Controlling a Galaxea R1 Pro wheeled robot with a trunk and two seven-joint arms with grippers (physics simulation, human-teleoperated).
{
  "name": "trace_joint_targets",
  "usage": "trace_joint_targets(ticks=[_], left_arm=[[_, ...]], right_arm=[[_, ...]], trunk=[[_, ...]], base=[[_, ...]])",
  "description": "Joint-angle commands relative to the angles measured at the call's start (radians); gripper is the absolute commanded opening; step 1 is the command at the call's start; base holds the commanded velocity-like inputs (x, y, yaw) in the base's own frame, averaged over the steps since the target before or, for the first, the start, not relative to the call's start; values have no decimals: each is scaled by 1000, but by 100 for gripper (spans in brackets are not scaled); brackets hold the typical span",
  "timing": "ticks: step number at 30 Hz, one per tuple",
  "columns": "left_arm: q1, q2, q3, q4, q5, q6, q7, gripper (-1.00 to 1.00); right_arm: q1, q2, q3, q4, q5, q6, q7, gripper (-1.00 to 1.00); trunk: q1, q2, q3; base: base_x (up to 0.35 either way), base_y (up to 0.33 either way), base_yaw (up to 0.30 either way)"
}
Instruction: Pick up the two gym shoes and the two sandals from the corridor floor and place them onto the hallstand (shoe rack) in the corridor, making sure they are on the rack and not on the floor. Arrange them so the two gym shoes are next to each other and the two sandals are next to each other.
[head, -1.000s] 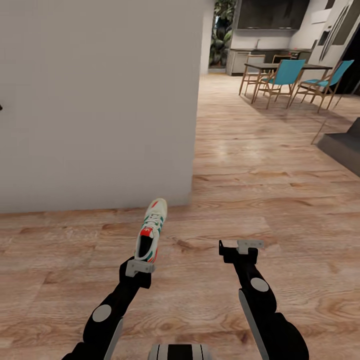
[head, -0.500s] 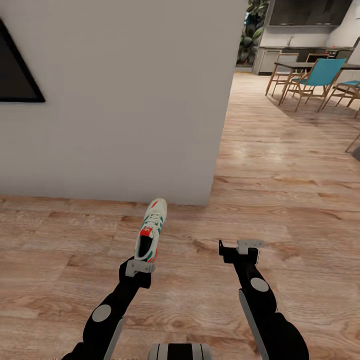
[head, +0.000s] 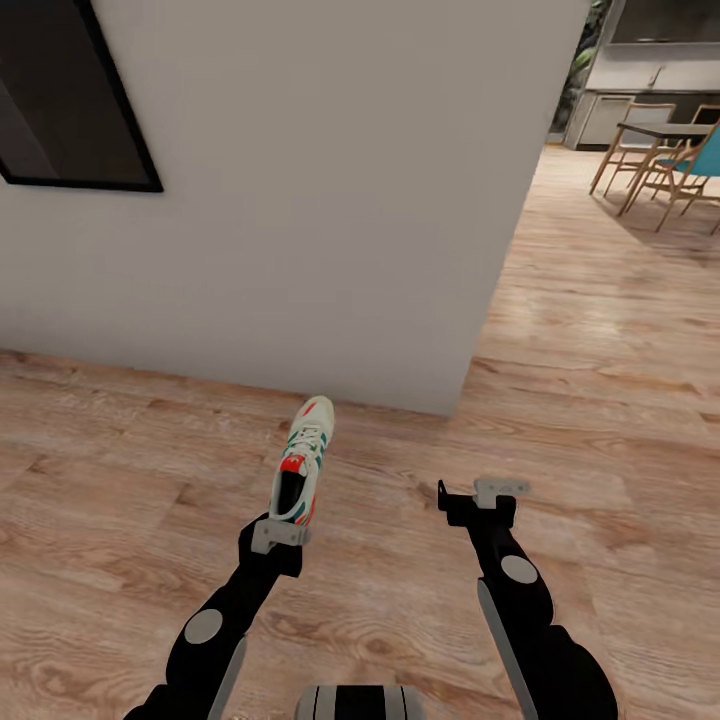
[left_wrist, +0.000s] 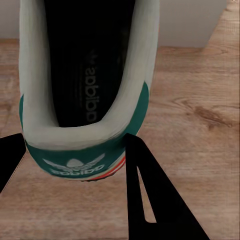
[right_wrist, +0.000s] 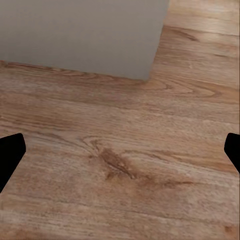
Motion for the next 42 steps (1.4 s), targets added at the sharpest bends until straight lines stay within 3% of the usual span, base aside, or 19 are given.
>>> trace_joint_targets(ticks=[1,32,42], left_arm=[[-1,-1,1,-1,-9,5,-7,-100],[-1,-1,-4,0,-9,5,-9,-100],[-1,-1,-4,0,-9,5,-9,-100]], right_arm=[[0,0,1,-2,4,7,-4,100],[0,0,1,-2,4,7,-4,100],[0,0,1,-2,4,7,-4,100]], trunk=[[0,0,-1],[0,0,-20],[0,0,-25]], base=[[0,0,273],[1,0,273],[190,44,273]])
